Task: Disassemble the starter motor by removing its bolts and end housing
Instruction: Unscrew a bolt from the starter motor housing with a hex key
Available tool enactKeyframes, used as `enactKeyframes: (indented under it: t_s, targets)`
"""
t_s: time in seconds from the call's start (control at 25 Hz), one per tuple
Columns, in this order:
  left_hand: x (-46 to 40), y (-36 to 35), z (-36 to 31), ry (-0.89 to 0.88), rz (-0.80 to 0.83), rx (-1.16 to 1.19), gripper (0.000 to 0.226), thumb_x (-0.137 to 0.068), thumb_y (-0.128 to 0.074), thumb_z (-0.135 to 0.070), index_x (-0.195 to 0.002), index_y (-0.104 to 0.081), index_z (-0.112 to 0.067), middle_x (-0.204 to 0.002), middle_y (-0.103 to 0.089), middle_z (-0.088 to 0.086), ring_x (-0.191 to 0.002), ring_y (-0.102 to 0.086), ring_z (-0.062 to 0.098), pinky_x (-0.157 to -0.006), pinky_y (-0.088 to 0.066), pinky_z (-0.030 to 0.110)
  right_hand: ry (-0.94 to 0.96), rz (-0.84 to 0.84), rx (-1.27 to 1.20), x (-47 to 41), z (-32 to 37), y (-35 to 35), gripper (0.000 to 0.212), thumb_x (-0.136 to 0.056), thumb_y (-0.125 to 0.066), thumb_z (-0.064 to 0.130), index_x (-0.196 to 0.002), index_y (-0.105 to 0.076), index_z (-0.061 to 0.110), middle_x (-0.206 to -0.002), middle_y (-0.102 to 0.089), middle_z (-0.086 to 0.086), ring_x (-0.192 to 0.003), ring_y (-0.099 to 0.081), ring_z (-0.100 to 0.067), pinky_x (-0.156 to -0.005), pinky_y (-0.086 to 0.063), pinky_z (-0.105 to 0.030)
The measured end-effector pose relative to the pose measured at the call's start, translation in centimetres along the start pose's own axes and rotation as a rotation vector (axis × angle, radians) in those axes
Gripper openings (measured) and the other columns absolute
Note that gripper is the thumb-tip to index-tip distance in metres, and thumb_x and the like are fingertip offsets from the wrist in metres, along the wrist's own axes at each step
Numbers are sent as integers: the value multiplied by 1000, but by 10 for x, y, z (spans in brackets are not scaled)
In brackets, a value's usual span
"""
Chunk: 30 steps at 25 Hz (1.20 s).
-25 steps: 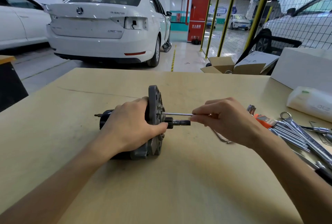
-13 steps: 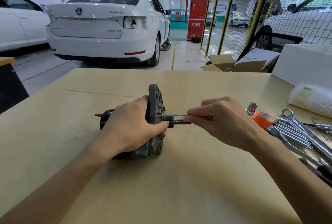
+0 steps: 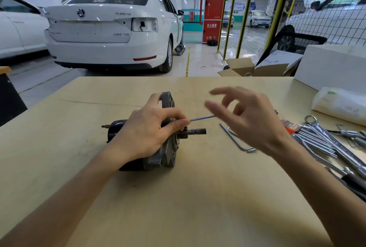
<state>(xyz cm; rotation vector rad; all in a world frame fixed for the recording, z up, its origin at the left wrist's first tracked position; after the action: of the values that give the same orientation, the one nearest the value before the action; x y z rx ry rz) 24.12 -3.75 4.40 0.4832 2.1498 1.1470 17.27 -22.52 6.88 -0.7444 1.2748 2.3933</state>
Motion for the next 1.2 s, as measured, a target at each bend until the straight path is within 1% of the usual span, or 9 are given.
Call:
enactKeyframes:
  t_s: [0.08,0.16,0.24,0.36,0.56,0.8,1.0,1.12,1.2]
  targets:
    - [0,0,1,-5,1,-9,34,-74,-32,-77,-82,-57,-56,-99,-38,-19,-76,-50,1,-65,-30,10,-344,127,-68,0,-24,1,55,-85,-48,72,-78,-61,19,-62,-59,6,-51,-54,-13,-50,-43,-26]
    - [1,-1,3,-7,1,-5,33,-73,-33,-77,-80,-57,-56,-100,-37,-23,-73,-51,-1,-64,-30,10,-586,350,-387,10,-33,-17,54,-93,-51,58,-59,-44,16,-47,-39,3,-40,-40,-16,-39,-32,-21]
    - [1,-1,6,2,3,10,32,-73,-34,-78,-78,-58,-58,-103,-35,-23,-75,-52,-1,-64,-32,13,-747,406,-745,19,-31,-31,46,-96,-53,39,-58,-38,19,-52,-26,2,-38,-29,-12,-33,-21,-19]
    - [1,-3,7,10,-1,15,34,-72,-33,-79,-78,-58,-58,-112,-36,-18,-81,-53,3,-70,-38,25,-912,543,-941,28,-27,-39,43,-89,-57,46,-61,-43,18,-52,-25,6,-37,-23,-6,-29,-16,-16]
    - [0,-4,7,22,3,-14,39,-71,-30,-80,-82,-59,-56,-110,-34,-18,-83,-54,7,-75,-40,31,-825,603,-1173,26,-16,-34,39,-84,-59,38,-59,-34,21,-51,-21,7,-36,-22,-3,-28,-17,-13]
    - [0,-4,9,37,15,-6,37,-71,-29,-80,-81,-57,-59,-112,-36,-16,-88,-55,16,-78,-42,33,-599,511,-702,20,-18,-27,39,-99,-50,35,-67,-51,12,-54,-40,1,-43,-37,-12,-39,-25,-20]
    - [-1,-3,8,28,18,23,39,-74,-33,-77,-87,-62,-54,-108,-39,-14,-89,-55,14,-79,-46,35,-456,648,-645,28,-4,-38,28,-98,-54,27,-76,-58,9,-60,-42,1,-47,-41,-13,-43,-28,-22]
    - [0,-3,7,33,21,26,37,-74,-34,-77,-86,-61,-54,-105,-36,-15,-88,-55,13,-79,-46,34,-551,516,-781,24,-10,-33,33,-90,-59,39,-73,-53,12,-58,-36,1,-44,-33,-12,-39,-19,-21]
    - [1,-4,8,43,30,24,35,-74,-34,-77,-84,-60,-55,-106,-35,-16,-87,-55,13,-79,-46,33,-678,421,-905,21,-20,-32,35,-97,-52,33,-69,-47,13,-56,-30,1,-43,-25,-10,-41,-12,-23]
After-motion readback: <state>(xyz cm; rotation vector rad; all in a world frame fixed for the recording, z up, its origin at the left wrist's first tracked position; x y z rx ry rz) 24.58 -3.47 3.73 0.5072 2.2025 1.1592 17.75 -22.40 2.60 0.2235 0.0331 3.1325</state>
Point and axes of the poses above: each hand's wrist, its own x-axis away from the middle knuckle, its own y-axis out of the back of the hand, z = x × y, the point moved 5 cm from there along -x, towards the middle knuckle
